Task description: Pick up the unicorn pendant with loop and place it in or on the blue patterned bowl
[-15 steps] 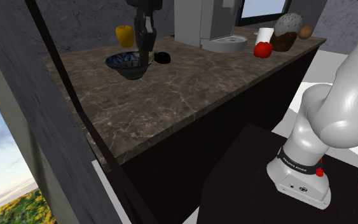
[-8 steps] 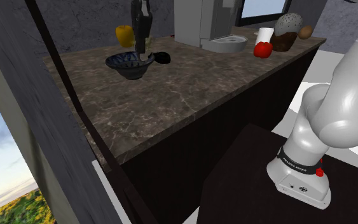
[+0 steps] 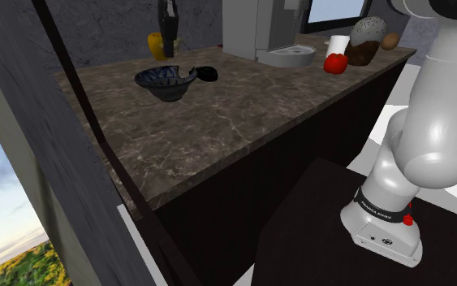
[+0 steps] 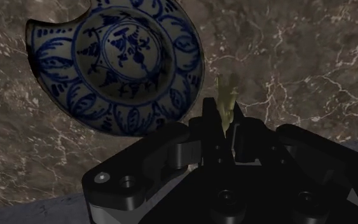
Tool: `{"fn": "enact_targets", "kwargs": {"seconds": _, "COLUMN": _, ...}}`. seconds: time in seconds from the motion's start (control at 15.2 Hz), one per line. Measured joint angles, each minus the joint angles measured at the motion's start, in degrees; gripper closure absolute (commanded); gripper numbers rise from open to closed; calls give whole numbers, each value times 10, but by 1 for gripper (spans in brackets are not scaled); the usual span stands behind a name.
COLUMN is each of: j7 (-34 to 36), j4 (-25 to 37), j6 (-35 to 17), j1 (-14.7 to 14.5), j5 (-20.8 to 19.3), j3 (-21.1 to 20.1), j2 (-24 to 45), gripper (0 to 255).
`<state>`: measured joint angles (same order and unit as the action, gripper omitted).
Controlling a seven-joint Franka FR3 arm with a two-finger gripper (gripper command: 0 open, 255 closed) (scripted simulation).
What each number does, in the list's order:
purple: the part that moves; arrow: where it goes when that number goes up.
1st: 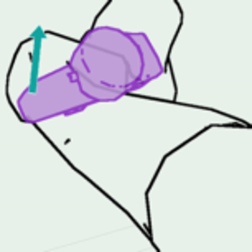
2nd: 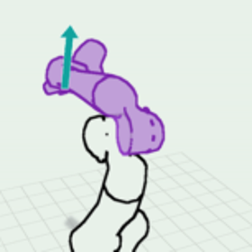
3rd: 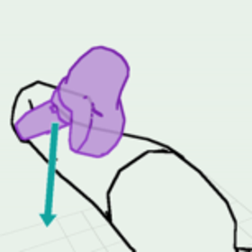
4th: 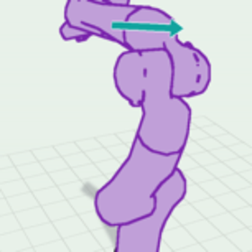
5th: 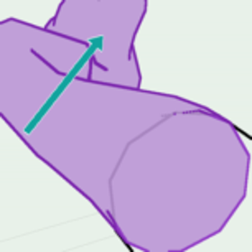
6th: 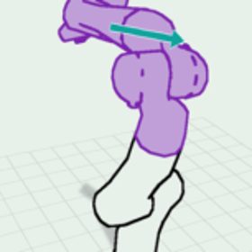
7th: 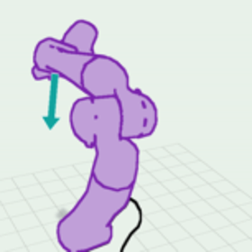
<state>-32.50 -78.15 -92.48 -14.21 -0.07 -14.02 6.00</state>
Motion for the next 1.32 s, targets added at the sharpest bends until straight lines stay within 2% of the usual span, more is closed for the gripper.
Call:
{"fn": "enact_targets", "kwargs": {"seconds": 0.13, "j7": -19, "j4": 31, "j6": 5, "j1": 9, "j5": -2, "j3": 8, "j2": 27, "gripper": 255}}
{"fn": "enact_targets", "kwargs": {"seconds": 0.33, "j7": -39, "j4": 134, "j6": 35, "j1": 15, "j5": -14, "j3": 16, "j2": 102, "gripper": 255}}
{"fn": "enact_targets", "kwargs": {"seconds": 0.53, "j7": -55, "j4": 198, "j6": 53, "j1": 21, "j5": -20, "j3": 23, "j2": 149, "gripper": 255}}
{"fn": "enact_targets", "kwargs": {"seconds": 1.32, "j7": -65, "j4": 50, "j6": -56, "j1": 36, "j5": -10, "j3": 25, "j2": 110, "gripper": 255}}
